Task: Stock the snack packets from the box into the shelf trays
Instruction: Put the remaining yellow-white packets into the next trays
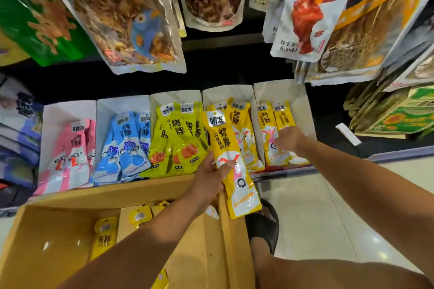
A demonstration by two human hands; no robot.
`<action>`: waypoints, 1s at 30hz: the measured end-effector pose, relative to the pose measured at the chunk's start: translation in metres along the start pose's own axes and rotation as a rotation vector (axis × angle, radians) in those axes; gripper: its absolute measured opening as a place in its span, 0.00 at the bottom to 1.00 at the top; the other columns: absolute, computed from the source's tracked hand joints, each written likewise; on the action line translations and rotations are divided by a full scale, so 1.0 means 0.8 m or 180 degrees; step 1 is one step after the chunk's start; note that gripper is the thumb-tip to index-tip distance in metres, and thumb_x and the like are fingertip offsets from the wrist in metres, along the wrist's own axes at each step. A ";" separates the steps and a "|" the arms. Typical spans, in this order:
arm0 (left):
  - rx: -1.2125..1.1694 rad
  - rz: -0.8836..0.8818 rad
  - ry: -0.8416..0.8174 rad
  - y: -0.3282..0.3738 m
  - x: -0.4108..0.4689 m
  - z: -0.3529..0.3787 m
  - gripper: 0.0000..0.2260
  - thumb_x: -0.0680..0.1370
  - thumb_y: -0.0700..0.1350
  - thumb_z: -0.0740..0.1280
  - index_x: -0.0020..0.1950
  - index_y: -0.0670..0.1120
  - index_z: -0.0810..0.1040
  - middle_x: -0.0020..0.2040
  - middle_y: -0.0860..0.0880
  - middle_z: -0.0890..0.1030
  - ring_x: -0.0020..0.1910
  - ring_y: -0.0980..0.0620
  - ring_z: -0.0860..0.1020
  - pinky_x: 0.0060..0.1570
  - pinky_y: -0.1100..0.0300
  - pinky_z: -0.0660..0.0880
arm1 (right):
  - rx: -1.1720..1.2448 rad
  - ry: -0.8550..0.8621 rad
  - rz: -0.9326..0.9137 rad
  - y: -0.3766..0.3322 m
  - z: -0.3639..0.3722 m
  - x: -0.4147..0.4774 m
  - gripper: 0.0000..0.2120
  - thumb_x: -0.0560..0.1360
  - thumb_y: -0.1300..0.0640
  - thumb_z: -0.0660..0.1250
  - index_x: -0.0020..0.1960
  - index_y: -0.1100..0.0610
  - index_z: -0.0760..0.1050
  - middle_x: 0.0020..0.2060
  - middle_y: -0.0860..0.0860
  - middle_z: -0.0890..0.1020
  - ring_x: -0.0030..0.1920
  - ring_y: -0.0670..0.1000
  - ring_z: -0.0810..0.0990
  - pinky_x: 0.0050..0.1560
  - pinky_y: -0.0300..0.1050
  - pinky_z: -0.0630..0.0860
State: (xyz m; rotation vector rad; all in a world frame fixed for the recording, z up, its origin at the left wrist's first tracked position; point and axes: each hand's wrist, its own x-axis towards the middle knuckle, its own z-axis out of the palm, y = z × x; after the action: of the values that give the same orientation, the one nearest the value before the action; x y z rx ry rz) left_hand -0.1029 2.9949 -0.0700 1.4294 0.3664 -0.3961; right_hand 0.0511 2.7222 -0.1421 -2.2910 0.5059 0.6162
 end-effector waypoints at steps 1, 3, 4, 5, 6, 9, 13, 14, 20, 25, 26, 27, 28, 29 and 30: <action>0.0023 0.0003 -0.0008 -0.002 0.001 -0.001 0.13 0.82 0.41 0.69 0.66 0.51 0.79 0.58 0.47 0.86 0.56 0.43 0.85 0.57 0.34 0.80 | -0.0091 -0.0005 -0.0008 -0.002 0.004 -0.005 0.05 0.74 0.59 0.71 0.43 0.57 0.75 0.45 0.56 0.80 0.41 0.53 0.80 0.40 0.43 0.78; 0.0024 -0.0007 -0.0036 -0.001 0.000 -0.001 0.13 0.82 0.42 0.69 0.66 0.53 0.79 0.58 0.48 0.86 0.56 0.44 0.85 0.57 0.34 0.80 | -0.0311 0.0028 -0.0065 0.002 0.010 -0.001 0.10 0.73 0.55 0.73 0.49 0.61 0.77 0.45 0.56 0.80 0.47 0.56 0.82 0.45 0.48 0.79; 0.0010 -0.0007 -0.0057 -0.001 0.000 0.000 0.13 0.83 0.42 0.68 0.66 0.53 0.79 0.58 0.48 0.86 0.57 0.44 0.85 0.57 0.35 0.80 | -0.0321 0.0099 -0.0148 0.003 0.011 0.000 0.16 0.73 0.55 0.75 0.55 0.62 0.77 0.50 0.57 0.81 0.53 0.59 0.82 0.52 0.51 0.80; -0.0001 -0.0007 -0.0064 0.000 0.000 0.000 0.13 0.83 0.42 0.68 0.66 0.53 0.79 0.58 0.49 0.86 0.57 0.45 0.85 0.57 0.36 0.80 | -0.0263 0.0137 -0.0142 0.004 0.010 0.000 0.23 0.72 0.56 0.76 0.63 0.64 0.76 0.57 0.59 0.80 0.58 0.60 0.81 0.57 0.53 0.80; -0.0019 -0.0002 -0.0070 0.000 -0.001 0.000 0.13 0.83 0.42 0.68 0.66 0.53 0.79 0.58 0.49 0.86 0.57 0.45 0.85 0.58 0.36 0.80 | -0.0152 0.0155 -0.0112 0.004 0.007 -0.003 0.31 0.71 0.57 0.78 0.70 0.63 0.72 0.65 0.60 0.77 0.61 0.61 0.80 0.59 0.53 0.79; -0.0081 -0.0023 -0.0046 0.001 -0.004 0.001 0.13 0.82 0.42 0.69 0.66 0.53 0.79 0.59 0.49 0.86 0.58 0.46 0.85 0.58 0.36 0.80 | -0.0088 0.0236 -0.0158 0.007 0.002 -0.011 0.38 0.70 0.55 0.79 0.75 0.57 0.68 0.70 0.58 0.74 0.60 0.60 0.80 0.52 0.47 0.78; -0.0151 -0.0104 -0.0048 0.006 -0.010 0.002 0.13 0.83 0.42 0.68 0.66 0.53 0.79 0.59 0.49 0.86 0.59 0.46 0.84 0.60 0.35 0.79 | -0.0309 0.0564 -0.0580 0.003 -0.002 -0.029 0.31 0.71 0.52 0.78 0.71 0.54 0.72 0.66 0.56 0.78 0.62 0.58 0.78 0.61 0.50 0.77; -0.0178 -0.0127 -0.0028 0.009 -0.010 0.003 0.13 0.83 0.42 0.68 0.66 0.53 0.80 0.59 0.49 0.86 0.59 0.45 0.84 0.60 0.34 0.79 | -0.0306 0.0630 -0.0741 -0.004 -0.001 -0.040 0.29 0.72 0.53 0.77 0.70 0.53 0.73 0.66 0.55 0.78 0.62 0.57 0.78 0.60 0.48 0.76; -0.0399 -0.0204 0.0021 0.040 -0.009 0.003 0.09 0.85 0.45 0.64 0.63 0.54 0.79 0.58 0.50 0.86 0.57 0.46 0.85 0.54 0.44 0.83 | 0.0487 0.0569 -0.1857 -0.070 0.021 -0.134 0.15 0.79 0.53 0.69 0.65 0.50 0.76 0.60 0.47 0.77 0.49 0.48 0.80 0.46 0.30 0.71; -0.0371 0.0018 0.0067 0.065 -0.005 -0.005 0.09 0.86 0.43 0.62 0.62 0.52 0.78 0.56 0.48 0.86 0.50 0.50 0.86 0.45 0.51 0.83 | 0.0196 0.0181 -0.2267 -0.106 0.035 -0.201 0.28 0.72 0.34 0.70 0.69 0.41 0.70 0.60 0.38 0.74 0.48 0.39 0.80 0.48 0.41 0.78; -0.0354 0.0053 0.0086 0.069 -0.003 -0.005 0.08 0.86 0.43 0.62 0.58 0.54 0.78 0.51 0.53 0.87 0.44 0.55 0.86 0.45 0.52 0.83 | -0.0058 0.0144 -0.2318 -0.108 0.038 -0.209 0.33 0.69 0.30 0.70 0.70 0.40 0.69 0.60 0.36 0.72 0.49 0.39 0.79 0.47 0.43 0.78; -0.0302 0.0098 0.0100 0.070 0.001 -0.006 0.09 0.86 0.42 0.62 0.54 0.57 0.77 0.45 0.58 0.87 0.40 0.59 0.85 0.45 0.52 0.82 | -0.0319 0.0157 -0.2355 -0.110 0.042 -0.215 0.36 0.66 0.28 0.69 0.71 0.39 0.67 0.61 0.35 0.72 0.51 0.38 0.78 0.48 0.45 0.78; -0.0265 0.0128 0.0136 0.072 0.001 -0.006 0.09 0.86 0.42 0.62 0.53 0.57 0.76 0.42 0.62 0.86 0.39 0.61 0.85 0.46 0.52 0.82 | -0.0554 0.0214 -0.2379 -0.110 0.045 -0.219 0.38 0.65 0.27 0.69 0.71 0.39 0.66 0.62 0.35 0.71 0.53 0.38 0.78 0.49 0.47 0.78; -0.0180 0.0169 0.0169 0.072 0.003 -0.005 0.08 0.85 0.42 0.63 0.56 0.56 0.77 0.42 0.61 0.86 0.41 0.60 0.85 0.48 0.51 0.83 | -0.0731 0.0297 -0.2382 -0.111 0.047 -0.221 0.38 0.65 0.27 0.69 0.71 0.38 0.66 0.62 0.35 0.71 0.54 0.39 0.77 0.49 0.48 0.78; -0.0142 0.0205 0.0220 0.075 0.002 -0.003 0.08 0.85 0.43 0.64 0.62 0.53 0.76 0.47 0.56 0.86 0.44 0.56 0.85 0.50 0.49 0.83 | -0.0823 0.0375 -0.2373 -0.112 0.049 -0.221 0.38 0.65 0.27 0.69 0.71 0.38 0.65 0.62 0.35 0.71 0.55 0.40 0.77 0.50 0.48 0.78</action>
State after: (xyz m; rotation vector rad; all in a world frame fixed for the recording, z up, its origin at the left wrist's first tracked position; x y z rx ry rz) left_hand -0.0727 3.0032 -0.0185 1.4100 0.3817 -0.2852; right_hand -0.0572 2.8427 -0.0216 -2.5220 -0.4033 0.1762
